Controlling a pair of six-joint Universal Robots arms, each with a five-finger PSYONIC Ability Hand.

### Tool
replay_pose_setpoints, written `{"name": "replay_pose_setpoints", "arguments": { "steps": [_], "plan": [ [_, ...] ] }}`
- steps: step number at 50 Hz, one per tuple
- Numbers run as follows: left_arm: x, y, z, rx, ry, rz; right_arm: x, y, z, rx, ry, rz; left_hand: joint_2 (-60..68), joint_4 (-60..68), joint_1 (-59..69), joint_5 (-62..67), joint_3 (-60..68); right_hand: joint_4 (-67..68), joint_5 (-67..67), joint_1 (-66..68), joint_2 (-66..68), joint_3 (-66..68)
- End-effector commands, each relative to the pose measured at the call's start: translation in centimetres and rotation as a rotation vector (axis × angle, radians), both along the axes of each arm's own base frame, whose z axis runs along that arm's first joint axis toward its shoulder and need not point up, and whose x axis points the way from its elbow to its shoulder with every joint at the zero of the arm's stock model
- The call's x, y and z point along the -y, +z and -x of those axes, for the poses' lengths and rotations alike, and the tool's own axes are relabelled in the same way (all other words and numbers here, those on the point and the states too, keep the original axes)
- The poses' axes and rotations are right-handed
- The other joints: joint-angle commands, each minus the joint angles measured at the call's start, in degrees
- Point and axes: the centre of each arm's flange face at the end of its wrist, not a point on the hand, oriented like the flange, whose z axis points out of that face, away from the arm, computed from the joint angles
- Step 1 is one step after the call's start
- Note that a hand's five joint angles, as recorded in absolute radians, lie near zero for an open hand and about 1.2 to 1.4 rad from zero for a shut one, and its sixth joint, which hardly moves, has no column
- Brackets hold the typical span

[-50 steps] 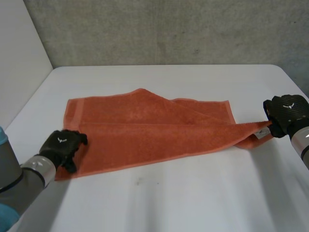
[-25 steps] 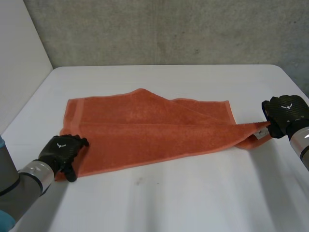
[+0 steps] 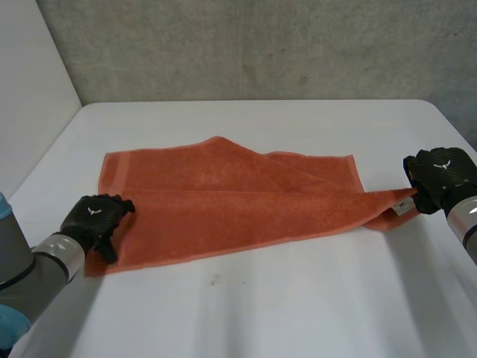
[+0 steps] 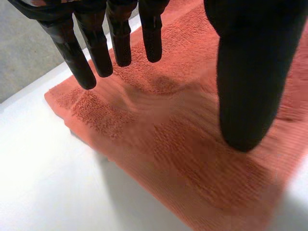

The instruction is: Fold the laundry

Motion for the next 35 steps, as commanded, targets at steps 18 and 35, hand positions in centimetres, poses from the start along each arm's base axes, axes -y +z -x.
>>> {"name": "replay_pose_setpoints", "arguments": {
  "steps": [18,35],
  "plan": [
    [-0.3,0.2,0.4,0.013,-0.016,0.007,0.1,0.0,0.1,0.0,-0.005,0.0,4.8,4.8,4.9,4.8,4.8,11.6,12.8,24.1,12.6,12.1],
    [-2.4,-0.3,0.4,0.017,-0.028,-0.061,0.1,-0.6,0.0,-0.005,0.0,-0.019,-1.0,-1.0,-0.9,-1.0,-1.0,11.6,12.8,24.1,12.6,12.1]
  ]
}}
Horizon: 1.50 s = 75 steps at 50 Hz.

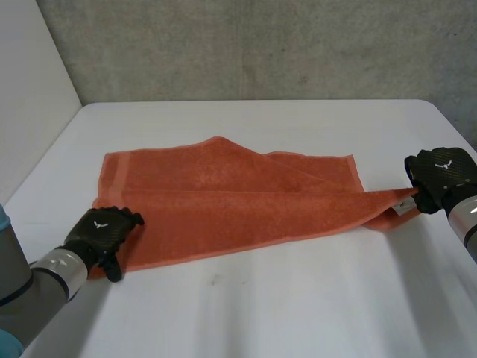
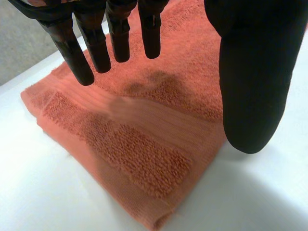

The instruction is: Fold the laundry

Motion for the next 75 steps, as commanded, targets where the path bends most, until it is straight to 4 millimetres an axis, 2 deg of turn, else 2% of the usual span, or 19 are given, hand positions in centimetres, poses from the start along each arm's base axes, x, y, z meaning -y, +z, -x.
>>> {"name": "replay_pose_setpoints", "arguments": {
  "steps": [1,15,26,36,42,44,47,49,50,52,55,63,65,66,68,69,71,74,75],
  "plan": [
    [0.9,-0.7,-0.2,0.007,0.012,-0.004,0.0,-0.5,-0.1,-0.005,0.003,-0.017,1.8,1.7,1.5,1.9,1.7,11.6,12.8,24.1,12.6,12.1],
    [2.2,-1.1,-0.2,0.009,0.016,0.025,-0.1,-0.6,-0.1,-0.014,0.006,-0.016,3.0,2.9,2.7,3.0,2.9,11.6,12.8,24.1,12.6,12.1],
    [3.3,-0.4,-0.1,0.004,0.019,0.067,-0.1,-0.6,-0.1,-0.014,0.006,-0.016,3.5,3.4,3.2,3.5,3.4,11.6,12.8,24.1,12.6,12.1],
    [4.4,-0.6,0.0,0.004,0.018,0.095,-0.1,-0.6,-0.1,-0.014,0.006,-0.018,6.4,6.3,6.1,6.4,6.3,11.6,12.8,24.1,12.6,12.1],
    [5.3,-0.4,0.0,0.001,0.019,0.126,-0.1,-0.7,-0.1,-0.025,0.009,-0.018,17.6,17.5,17.3,17.7,17.6,11.6,12.8,24.1,12.6,12.1],
    [5.5,-0.6,0.1,0.001,0.018,0.125,-0.1,-0.7,-0.1,-0.026,0.009,-0.019,29.0,28.9,28.7,29.1,28.9,11.6,12.8,24.1,12.6,12.1],
    [5.5,-0.6,0.1,0.002,0.019,0.123,-0.1,-0.7,-0.1,-0.026,0.009,-0.018,32.8,32.7,32.5,32.8,32.7,11.6,12.8,24.1,12.6,12.1],
    [5.5,-0.7,0.0,0.003,0.022,0.12,-0.1,-0.7,-0.1,-0.026,0.009,-0.018,44.0,43.9,43.7,44.0,43.9,11.6,12.8,24.1,12.6,12.1],
    [5.5,-0.7,0.0,0.003,0.022,0.12,-0.1,-0.7,-0.1,-0.026,0.009,-0.018,44.0,43.9,43.7,44.1,44.0,11.6,12.8,24.1,12.6,12.1],
    [5.4,-0.7,0.0,0.004,0.024,0.117,-0.1,-0.7,-0.1,-0.026,0.007,-0.018,57.6,57.5,57.3,57.6,57.5,11.6,12.8,24.1,12.6,12.1],
    [5.3,-0.7,-0.1,0.003,0.026,0.115,-0.1,-0.7,-0.1,-0.026,0.007,-0.018,61.8,61.7,61.5,61.9,61.8,11.6,12.8,24.1,12.6,12.1],
    [4.8,0.9,-0.4,-0.009,0.04,0.137,0.0,-0.1,0.2,-0.026,-0.003,-0.01,61.8,61.7,61.5,61.9,61.8,11.6,12.8,24.1,12.6,12.1],
    [4.1,2.3,-1.0,-0.006,0.056,0.155,-0.1,0.3,0.2,-0.028,-0.003,-0.002,61.8,61.7,61.5,61.9,61.8,11.6,12.8,24.1,12.6,12.1],
    [4.1,2.4,-1.0,-0.006,0.056,0.155,-0.1,0.3,0.2,-0.028,-0.003,-0.002,61.8,61.7,61.5,61.9,61.8,11.6,12.8,24.1,12.6,12.1],
    [3.2,4.6,-1.4,-0.014,0.071,0.177,-0.8,2.0,0.2,-0.058,0.004,0.007,61.8,61.7,61.5,61.9,61.8,11.6,12.8,24.1,12.6,12.1],
    [3.2,4.6,-1.4,-0.014,0.072,0.177,-0.9,2.1,0.2,-0.058,0.004,0.007,61.8,61.7,61.5,61.9,61.8,11.6,12.8,24.1,12.6,12.1],
    [2.1,6.5,-2.1,-0.011,0.095,0.168,-2.4,3.3,0.3,-0.127,0.027,-0.041,61.8,61.7,61.5,61.9,61.8,11.6,12.8,24.1,12.6,12.1],
    [1.5,7.3,-2.5,-0.009,0.106,0.156,-3.3,3.5,0.3,-0.162,0.048,-0.081,61.8,61.7,61.5,61.9,61.8,11.6,12.8,24.1,12.6,12.1],
    [0.9,8.2,-2.8,-0.004,0.116,0.146,-4.1,3.7,0.2,-0.194,0.075,-0.12,61.8,61.7,61.5,61.9,61.8,11.6,12.8,24.1,12.6,12.1]
  ]
}}
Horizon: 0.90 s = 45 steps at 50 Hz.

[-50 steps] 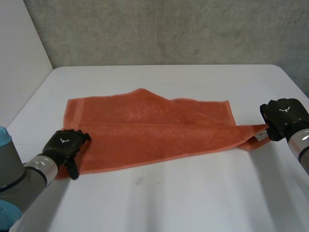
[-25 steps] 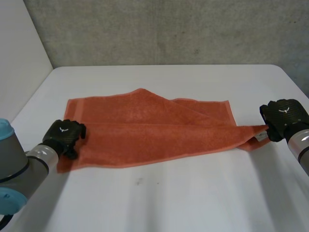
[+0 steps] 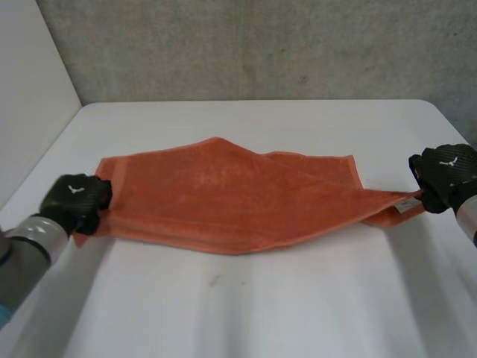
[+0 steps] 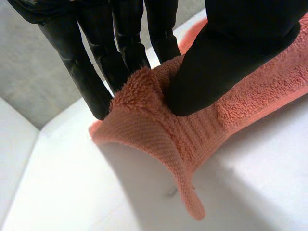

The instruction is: Fold the laundry

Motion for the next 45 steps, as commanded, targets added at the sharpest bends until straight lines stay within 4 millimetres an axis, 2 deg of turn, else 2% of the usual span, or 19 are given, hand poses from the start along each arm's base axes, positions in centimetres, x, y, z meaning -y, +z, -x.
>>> {"name": "replay_pose_setpoints", "arguments": {
  "steps": [1,9,18,20,21,23,24,26,27,28,29,31,32,34,35,36,37,39,45],
  "plan": [
    [-2.9,4.4,-1.6,0.007,0.051,-0.033,-3.9,1.8,0.1,-0.155,0.084,-0.152,10.3,10.6,13.4,11.9,10.5,11.6,12.8,24.2,12.6,12.1],
    [-4.4,6.8,-3.5,0.026,0.12,-0.079,-7.4,2.3,2.1,-0.316,0.119,-0.354,10.3,10.6,13.4,11.9,10.5,11.6,12.8,24.2,12.6,12.1],
    [-4.2,5.1,-3.7,0.054,0.089,-0.139,-6.6,2.2,2.2,-0.313,0.156,-0.309,10.3,10.6,13.4,11.9,10.5,11.6,12.8,24.2,12.6,12.1],
    [-2.9,3.1,-3.9,0.05,0.086,-0.197,-5.0,1.2,2.1,-0.288,0.154,-0.29,10.3,10.6,13.4,11.9,10.5,11.6,12.8,24.2,12.6,12.1],
    [-2.9,3.1,-3.9,0.05,0.086,-0.197,-5.0,1.2,2.1,-0.288,0.154,-0.29,10.3,10.6,13.4,11.9,10.5,11.6,12.8,24.2,12.6,12.1],
    [-1.8,1.4,-3.6,0.055,0.067,-0.237,-2.5,0.1,2.1,-0.245,0.131,-0.266,10.3,10.6,13.4,11.9,10.5,11.6,12.8,24.2,12.6,12.1],
    [-1.8,1.4,-3.6,0.055,0.067,-0.237,-2.5,0.1,2.1,-0.245,0.131,-0.266,10.3,10.6,13.4,11.9,10.5,11.6,12.8,24.2,12.6,12.1],
    [-1.1,0.9,-3.6,0.054,0.067,-0.245,-0.8,-0.9,0.2,-0.191,0.168,-0.239,10.3,10.6,13.4,11.9,10.5,11.6,12.8,24.2,12.6,12.1],
    [-0.4,0.3,-3.6,0.053,0.064,-0.259,-0.8,-0.9,0.2,-0.191,0.168,-0.239,10.3,10.6,13.4,11.9,10.5,11.6,12.8,24.2,12.6,12.1],
    [0.3,-0.6,-3.5,0.048,0.058,-0.28,0.1,-1.5,-0.9,-0.166,0.188,-0.225,10.3,10.6,13.4,11.9,10.5,11.6,12.8,24.2,12.6,12.1],
    [0.3,-0.6,-3.5,0.047,0.058,-0.28,0.1,-1.5,-0.9,-0.166,0.188,-0.225,10.3,10.6,13.4,11.9,10.5,11.6,12.8,24.2,12.6,12.1],
    [1.8,-1.8,-2.8,0.047,0.036,-0.287,1.9,-2.6,-2.5,-0.15,0.199,-0.19,10.3,10.6,13.4,11.9,10.5,11.6,12.8,24.2,12.6,12.1],
    [1.9,-1.8,-2.8,0.047,0.036,-0.287,2.0,-2.6,-2.5,-0.15,0.199,-0.189,10.3,10.6,13.4,11.9,10.5,11.6,12.8,24.2,12.6,12.1],
    [2.6,-2.3,-2.4,0.049,0.027,-0.281,3.9,-3.5,-3.4,-0.152,0.166,-0.143,10.3,10.6,13.4,11.9,10.5,11.6,12.8,24.2,12.6,12.1],
    [3.3,-2.9,-2.2,0.051,0.028,-0.281,3.9,-3.5,-3.4,-0.152,0.166,-0.143,10.3,10.6,13.4,11.9,10.5,11.6,12.8,24.2,12.6,12.1],
    [4.2,-3.4,-2.2,0.056,0.044,-0.275,5.0,-3.9,-3.8,-0.154,0.151,-0.11,10.3,10.6,13.4,11.9,10.5,11.6,12.8,24.2,12.6,12.1],
    [4.2,-3.4,-2.2,0.056,0.044,-0.275,5.0,-3.9,-3.8,-0.154,0.15,-0.11,10.3,10.6,13.4,11.9,10.5,11.6,12.8,24.2,12.6,12.1],
    [6.0,-4.1,-2.7,0.062,0.109,-0.257,6.6,-4.5,-5.5,-0.15,0.153,-0.048,10.3,10.6,13.4,11.9,10.5,11.6,12.8,24.2,12.6,12.1],
    [7.9,-4.6,-3.1,0.051,0.164,-0.235,8.7,-6.1,-6.9,-0.155,0.158,-0.017,10.3,10.6,13.4,11.9,10.5,11.6,12.8,24.2,12.6,12.1]
  ]
}}
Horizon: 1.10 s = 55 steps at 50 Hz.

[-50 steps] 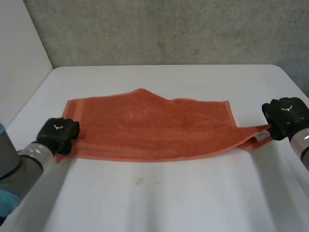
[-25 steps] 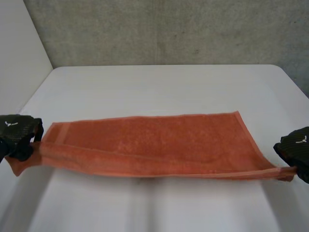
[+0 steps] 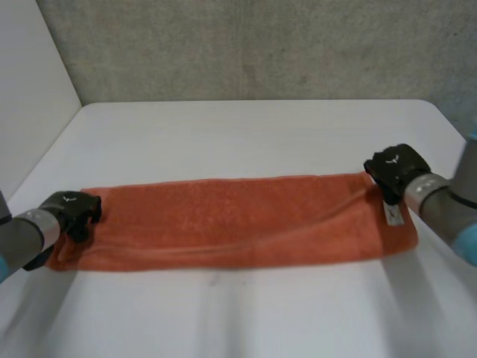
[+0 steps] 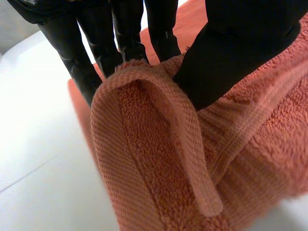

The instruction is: Fold the laundry

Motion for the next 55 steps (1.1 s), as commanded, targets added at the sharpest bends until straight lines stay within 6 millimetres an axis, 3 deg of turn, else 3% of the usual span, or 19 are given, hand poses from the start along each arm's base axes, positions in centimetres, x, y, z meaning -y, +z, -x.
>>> {"name": "replay_pose_setpoints", "arguments": {
  "steps": [1,10,30,31,32,33,34,39,44,48,50,52,53,55],
  "plan": [
    [2.8,-0.6,-0.6,-0.002,0.08,0.036,3.0,-2.2,-2.0,-0.006,0.004,0.054,10.3,10.3,13.4,11.9,10.4,11.6,12.8,24.2,12.6,12.1],
    [3.8,-0.3,-0.1,-0.022,0.081,0.069,5.1,-4.2,-3.1,-0.038,-0.029,0.102,10.3,10.3,13.4,11.9,10.4,11.6,12.8,24.2,12.6,12.1],
    [5.2,0.9,1.8,-0.056,0.046,0.19,7.3,-3.4,-3.9,-0.016,-0.088,0.279,10.3,10.3,13.4,11.9,10.4,11.6,12.8,24.2,12.6,12.1],
    [5.2,0.8,1.9,-0.054,0.042,0.189,7.4,-3.4,-4.0,-0.014,-0.087,0.279,-10.4,-10.3,-7.3,-8.8,-10.2,5.4,6.5,17.9,6.3,5.8],
    [5.0,0.7,2.2,-0.051,0.032,0.183,7.4,-3.3,-4.1,-0.01,-0.086,0.281,-47.4,-47.3,-44.3,-45.8,-47.2,-32.2,-31.0,-19.6,-31.2,-31.7],
    [5.0,0.7,2.2,-0.051,0.032,0.183,7.4,-3.3,-4.1,-0.01,-0.086,0.281,-47.7,-47.7,-44.6,-46.1,-47.6,-32.5,-31.4,-20.0,-31.6,-32.1],
    [4.8,0.8,2.6,-0.051,0.025,0.183,7.4,-3.0,-4.0,-0.005,-0.088,0.287,-58.7,-58.7,-55.6,-57.1,-58.6,-58.4,-57.2,-45.8,-57.4,-57.9],
    [4.2,2.2,3.5,-0.056,-0.002,0.21,7.3,-0.5,-3.9,0.043,-0.097,0.319,-59.7,-59.7,-56.6,-58.1,-59.6,-58.4,-57.2,-45.8,-57.4,-57.9],
    [2.5,6.8,3.6,-0.074,-0.009,0.299,5.8,4.5,-3.1,0.198,-0.123,0.345,-59.7,-59.7,-56.6,-58.1,-59.6,-58.4,-57.2,-45.8,-57.4,-57.9],
    [1.1,8.4,3.5,-0.078,-0.017,0.328,4.3,6.6,-2.7,0.242,-0.126,0.345,-59.7,-59.7,-56.6,-58.1,-59.6,-58.4,-57.2,-45.8,-57.4,-57.9],
    [-0.5,9.0,3.5,-0.075,-0.025,0.326,2.4,7.8,-2.2,0.255,-0.126,0.326,-58.4,-58.3,-55.3,-56.8,-58.2,-58.4,-57.2,-45.8,-57.4,-57.9],
    [-2.3,8.4,3.4,-0.07,-0.038,0.286,0.5,7.1,-1.9,0.244,-0.109,0.269,-53.0,-52.9,-49.9,-51.4,-52.8,-58.4,-57.2,-45.8,-57.4,-57.9],
    [-2.3,8.4,3.4,-0.07,-0.039,0.286,0.5,7.1,-1.9,0.244,-0.109,0.268,-53.0,-52.9,-49.9,-51.4,-52.8,-58.4,-57.2,-45.8,-57.4,-57.9],
    [-3.7,7.3,3.3,-0.056,-0.065,0.208,-0.9,5.5,-1.7,0.226,-0.084,0.2,-39.1,-39.0,-36.0,-37.5,-38.9,-58.4,-57.2,-45.8,-57.4,-57.9]
  ]
}}
